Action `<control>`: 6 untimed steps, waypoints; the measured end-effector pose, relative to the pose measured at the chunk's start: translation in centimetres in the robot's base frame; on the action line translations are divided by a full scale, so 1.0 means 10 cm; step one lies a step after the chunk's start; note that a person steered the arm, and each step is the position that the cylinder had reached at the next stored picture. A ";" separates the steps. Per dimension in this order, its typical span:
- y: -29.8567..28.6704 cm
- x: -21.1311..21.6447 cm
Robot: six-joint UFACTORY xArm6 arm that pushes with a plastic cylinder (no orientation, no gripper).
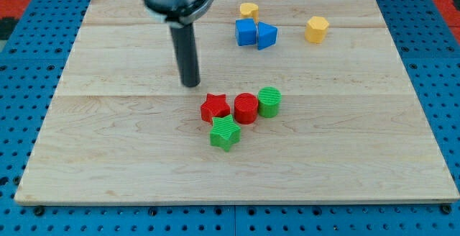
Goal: Slide the blue cube and the blue triangle slightly right
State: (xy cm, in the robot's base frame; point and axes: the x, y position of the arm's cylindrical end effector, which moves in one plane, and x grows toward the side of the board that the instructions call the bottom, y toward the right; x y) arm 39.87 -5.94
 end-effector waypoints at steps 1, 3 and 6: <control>0.23 -0.13; 0.23 -0.13; 1.19 -1.05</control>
